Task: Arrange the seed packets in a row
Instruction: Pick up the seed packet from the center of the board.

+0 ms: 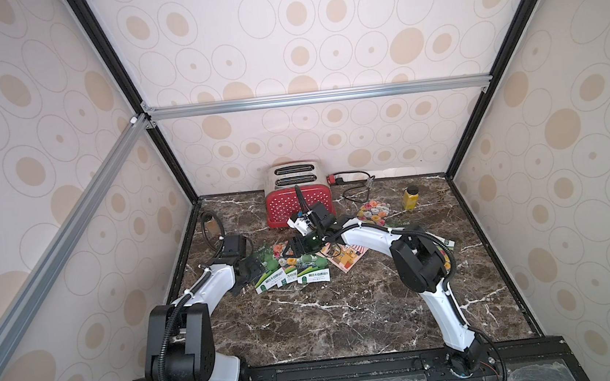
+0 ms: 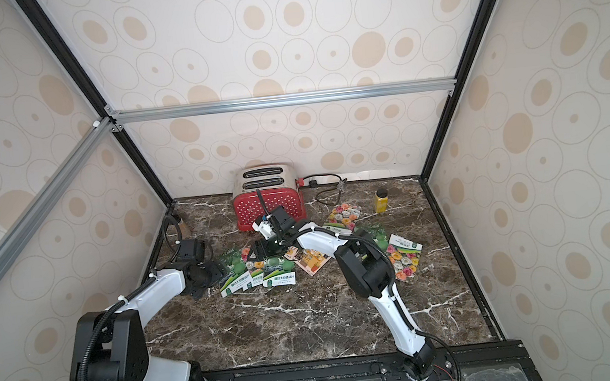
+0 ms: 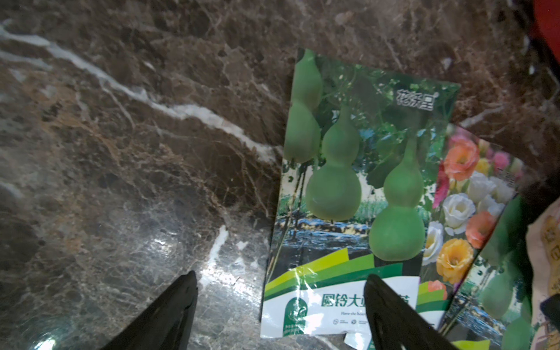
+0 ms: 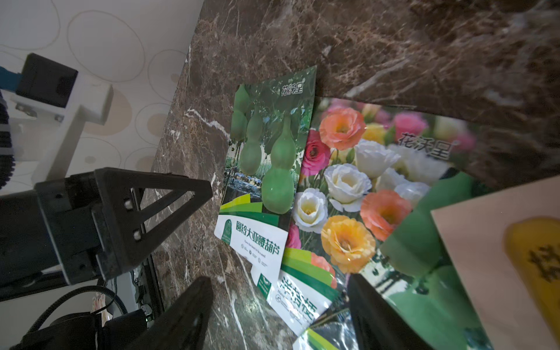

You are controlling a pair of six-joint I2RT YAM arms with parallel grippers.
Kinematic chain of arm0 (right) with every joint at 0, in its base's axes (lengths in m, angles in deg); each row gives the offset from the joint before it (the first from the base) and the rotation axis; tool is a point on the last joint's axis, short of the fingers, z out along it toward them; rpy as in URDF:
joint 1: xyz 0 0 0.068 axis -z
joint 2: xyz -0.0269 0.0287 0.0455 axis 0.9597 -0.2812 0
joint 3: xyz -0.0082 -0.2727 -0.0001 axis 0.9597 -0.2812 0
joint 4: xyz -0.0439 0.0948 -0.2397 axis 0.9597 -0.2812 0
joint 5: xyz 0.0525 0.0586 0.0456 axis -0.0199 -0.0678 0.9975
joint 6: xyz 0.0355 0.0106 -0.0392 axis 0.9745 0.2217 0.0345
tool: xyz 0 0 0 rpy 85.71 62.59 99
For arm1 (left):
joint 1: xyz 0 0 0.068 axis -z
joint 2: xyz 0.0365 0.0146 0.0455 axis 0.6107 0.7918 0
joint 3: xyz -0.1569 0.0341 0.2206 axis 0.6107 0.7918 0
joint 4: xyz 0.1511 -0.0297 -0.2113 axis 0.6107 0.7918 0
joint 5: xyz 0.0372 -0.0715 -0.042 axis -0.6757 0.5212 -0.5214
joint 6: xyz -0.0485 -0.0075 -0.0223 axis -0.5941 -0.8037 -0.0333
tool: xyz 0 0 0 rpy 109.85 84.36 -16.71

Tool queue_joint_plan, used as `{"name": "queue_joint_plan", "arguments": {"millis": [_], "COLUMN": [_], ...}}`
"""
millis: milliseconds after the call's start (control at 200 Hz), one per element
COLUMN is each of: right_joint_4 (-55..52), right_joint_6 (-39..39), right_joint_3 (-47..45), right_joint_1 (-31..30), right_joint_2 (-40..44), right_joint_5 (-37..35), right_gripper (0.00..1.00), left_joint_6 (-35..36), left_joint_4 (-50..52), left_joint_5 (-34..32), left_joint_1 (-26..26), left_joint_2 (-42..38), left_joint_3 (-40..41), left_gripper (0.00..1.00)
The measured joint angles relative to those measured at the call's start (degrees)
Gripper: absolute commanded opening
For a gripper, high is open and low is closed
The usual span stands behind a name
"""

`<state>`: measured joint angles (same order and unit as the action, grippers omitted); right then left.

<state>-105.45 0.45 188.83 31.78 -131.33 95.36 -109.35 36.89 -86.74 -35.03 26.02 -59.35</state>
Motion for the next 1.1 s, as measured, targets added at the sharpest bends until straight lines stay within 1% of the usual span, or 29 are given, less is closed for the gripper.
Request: {"name": "queue_joint_plan", "arguments": {"millis": [145, 456, 676, 831, 1102], "right_joint_4": [-0.6, -2.1, -3.2, -3.6, -3.6], "right_joint_6": [0.2, 0.4, 0.7, 0.9, 1.6], "right_joint_3": [2.2, 7.0, 11.1, 12.9, 14.9], "right_joint_1": [-0.9, -1.5, -2.4, -2.8, -4.0], "right_joint_2": [-2.2, -5.8, -10.0, -11.3, -13.0], "right_joint_5": [0.2, 0.2, 0.2, 0.4, 0.6], "right_gripper": [0.71, 0.68, 0.67, 0.66, 0.59], "left_joint_6": [-1.1, -1.9, -1.9, -2.1, -2.2], "left_joint_4": [-2.4, -6.9, -9.3, -12.0, -17.6], "left_joint_5": [0.9, 3.0, 3.6, 3.6, 4.1], "left_joint_1": [-1.4, -1.6, -1.6, -1.6, -1.6], "left_joint_2": [0.0, 2.4, 4.4, 5.4, 8.2], "left_joint_3": [1.3, 2.0, 2.3, 2.3, 1.5], "left_gripper": [0.82, 0.78, 0.79, 0.74, 0.68]}}
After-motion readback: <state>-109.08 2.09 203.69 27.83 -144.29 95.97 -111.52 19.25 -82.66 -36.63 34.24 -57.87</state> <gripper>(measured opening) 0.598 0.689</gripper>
